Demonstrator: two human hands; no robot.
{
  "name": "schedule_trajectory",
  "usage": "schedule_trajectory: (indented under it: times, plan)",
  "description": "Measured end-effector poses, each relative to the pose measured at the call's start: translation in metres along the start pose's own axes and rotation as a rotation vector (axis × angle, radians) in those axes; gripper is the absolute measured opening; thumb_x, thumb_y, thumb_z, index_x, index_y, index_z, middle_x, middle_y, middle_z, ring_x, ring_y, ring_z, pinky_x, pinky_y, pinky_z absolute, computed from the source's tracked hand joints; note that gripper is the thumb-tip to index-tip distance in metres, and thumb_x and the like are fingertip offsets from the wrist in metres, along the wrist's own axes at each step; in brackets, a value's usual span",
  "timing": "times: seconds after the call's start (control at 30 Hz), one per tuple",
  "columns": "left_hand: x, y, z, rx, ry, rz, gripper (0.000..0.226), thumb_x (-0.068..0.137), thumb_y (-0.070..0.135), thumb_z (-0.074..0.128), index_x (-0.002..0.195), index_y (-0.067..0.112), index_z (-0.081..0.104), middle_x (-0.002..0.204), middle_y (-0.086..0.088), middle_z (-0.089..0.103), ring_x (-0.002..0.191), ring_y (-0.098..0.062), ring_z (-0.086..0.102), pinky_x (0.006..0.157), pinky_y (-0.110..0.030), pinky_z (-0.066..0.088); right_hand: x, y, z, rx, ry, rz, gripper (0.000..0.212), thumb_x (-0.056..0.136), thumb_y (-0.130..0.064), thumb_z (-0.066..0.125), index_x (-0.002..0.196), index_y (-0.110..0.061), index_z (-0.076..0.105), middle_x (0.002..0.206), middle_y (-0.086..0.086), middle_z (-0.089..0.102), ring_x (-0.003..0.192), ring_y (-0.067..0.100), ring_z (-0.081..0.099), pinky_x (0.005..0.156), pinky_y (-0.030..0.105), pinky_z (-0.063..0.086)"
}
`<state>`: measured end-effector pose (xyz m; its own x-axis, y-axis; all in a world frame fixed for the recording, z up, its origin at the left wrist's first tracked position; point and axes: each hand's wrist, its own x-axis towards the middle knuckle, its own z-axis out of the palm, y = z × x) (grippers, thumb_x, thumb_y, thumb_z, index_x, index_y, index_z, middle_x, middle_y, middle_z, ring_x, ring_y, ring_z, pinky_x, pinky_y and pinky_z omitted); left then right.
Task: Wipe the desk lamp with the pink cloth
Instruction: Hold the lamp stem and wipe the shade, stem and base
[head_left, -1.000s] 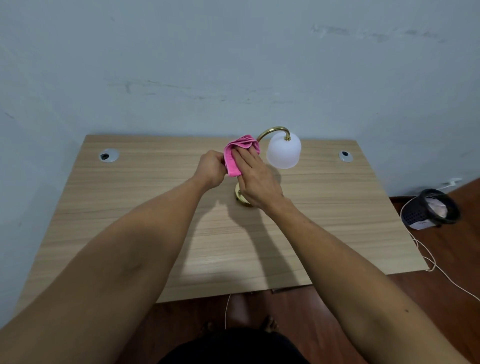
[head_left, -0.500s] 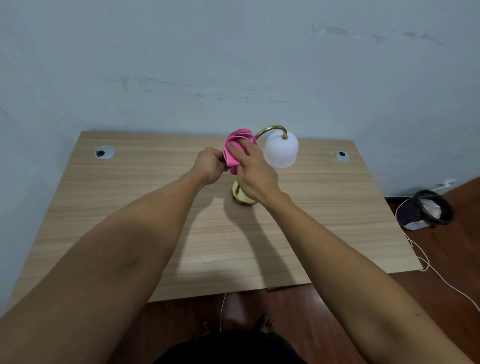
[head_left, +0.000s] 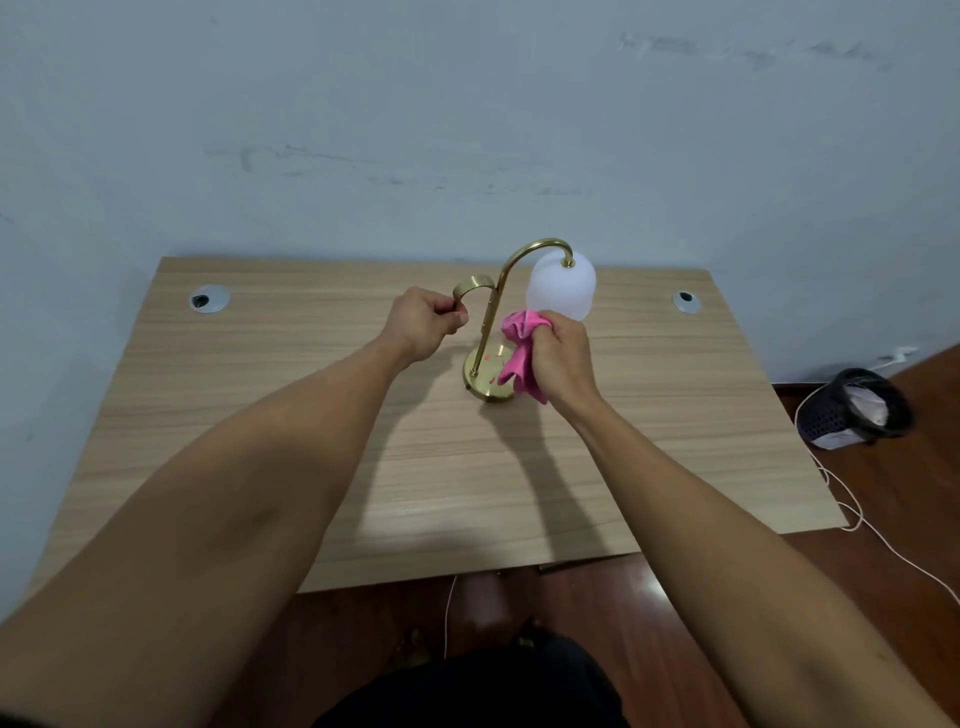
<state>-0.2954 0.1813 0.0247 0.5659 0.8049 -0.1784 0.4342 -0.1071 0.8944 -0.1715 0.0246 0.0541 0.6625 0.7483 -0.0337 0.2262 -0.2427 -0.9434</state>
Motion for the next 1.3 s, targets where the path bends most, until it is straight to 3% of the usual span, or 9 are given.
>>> schedule_trajectory:
  times: [0.13,0.33,0.43,0.6,0.7,0.87,1.0,1.13,1.3]
  plan:
    - [-0.008,-0.003,0.011,-0.098,0.078,-0.051,0.019,0.086,0.023,0.076,0.101,0.011,0.072,0.082,-0.001,0.070,0.079,-0.015,0.069,0.074,-0.027,0.050,-0.005,0.032,-0.010,-0.062,-0.057,0.137,0.031,0.094,-0.016,0.050,0.080,-0.022,0.077,0.086,-0.004,0.077,0.085,0.023,0.072,0.085,0.042,0.057]
    - [-0.017,-0.033,0.040,-0.102,0.107,-0.250,0.061,0.069,0.051,0.078,0.117,0.014,0.064,0.106,-0.009,0.072,0.101,-0.028,0.070,0.097,-0.043,0.056,0.012,0.077,-0.025,-0.220,-0.083,0.229,0.031,0.102,-0.017,0.044,0.096,-0.016,0.074,0.090,0.008,0.075,0.079,0.020,0.066,0.068,0.029,0.050]
    - [-0.024,-0.031,0.056,-0.076,0.078,-0.279,0.057,0.087,0.042,0.073,0.133,0.011,0.060,0.126,-0.011,0.066,0.117,-0.026,0.063,0.107,-0.041,0.048,0.025,0.092,-0.030,-0.236,-0.108,0.251,0.031,0.110,-0.023,0.039,0.109,-0.016,0.069,0.088,0.003,0.070,0.071,0.017,0.066,0.050,0.013,0.046]
    - [-0.012,-0.028,0.078,-0.090,0.131,-0.234,0.053,0.089,0.044,0.068,0.137,0.024,0.060,0.125,-0.007,0.063,0.113,-0.022,0.063,0.102,-0.039,0.051,0.056,0.105,-0.026,-0.172,-0.132,0.204,0.028,0.111,-0.016,0.040,0.123,-0.013,0.065,0.095,0.001,0.067,0.082,0.020,0.066,0.065,0.014,0.048]
    - [-0.004,-0.020,0.090,-0.093,0.162,-0.193,0.042,0.090,0.037,0.071,0.128,0.020,0.066,0.110,-0.005,0.070,0.096,-0.012,0.066,0.084,-0.023,0.053,0.083,0.112,-0.015,-0.151,-0.179,0.189,0.031,0.108,-0.020,0.044,0.130,-0.012,0.065,0.119,0.011,0.069,0.105,0.026,0.066,0.090,0.032,0.049]
    - [0.011,-0.014,0.102,-0.018,0.255,-0.187,0.023,0.091,0.032,0.071,0.105,0.015,0.077,0.095,-0.005,0.077,0.080,-0.013,0.069,0.058,-0.003,0.047,0.133,0.160,0.018,-0.191,-0.334,0.113,0.043,0.097,-0.053,0.045,0.127,-0.029,0.066,0.124,0.013,0.071,0.116,0.038,0.067,0.100,0.061,0.053]
    - [0.015,-0.017,0.105,0.112,0.265,-0.146,0.026,0.094,0.037,0.065,0.102,0.015,0.077,0.095,-0.002,0.078,0.088,-0.015,0.072,0.077,-0.024,0.055,0.121,0.145,0.031,-0.578,-0.541,-0.137,0.045,0.108,-0.042,0.028,0.143,-0.025,0.051,0.139,0.010,0.062,0.140,0.031,0.049,0.121,0.057,0.029]
    - [0.020,-0.017,0.100,0.191,0.208,-0.130,0.024,0.097,0.034,0.062,0.103,0.014,0.075,0.096,-0.001,0.076,0.090,-0.015,0.070,0.083,-0.033,0.056,0.122,0.173,0.031,-0.804,-0.739,-0.362,0.062,0.108,-0.049,0.008,0.167,-0.032,0.013,0.176,-0.002,0.006,0.162,0.028,-0.006,0.126,0.061,-0.012]
    - [0.023,-0.013,0.091,0.240,0.150,-0.121,0.023,0.097,0.029,0.062,0.108,0.013,0.075,0.103,-0.002,0.075,0.097,-0.016,0.069,0.088,-0.032,0.054,0.121,0.196,0.004,-0.887,-0.841,-0.580,0.066,0.104,-0.049,0.009,0.167,-0.032,0.015,0.176,-0.004,0.007,0.163,0.029,-0.002,0.128,0.060,-0.005]
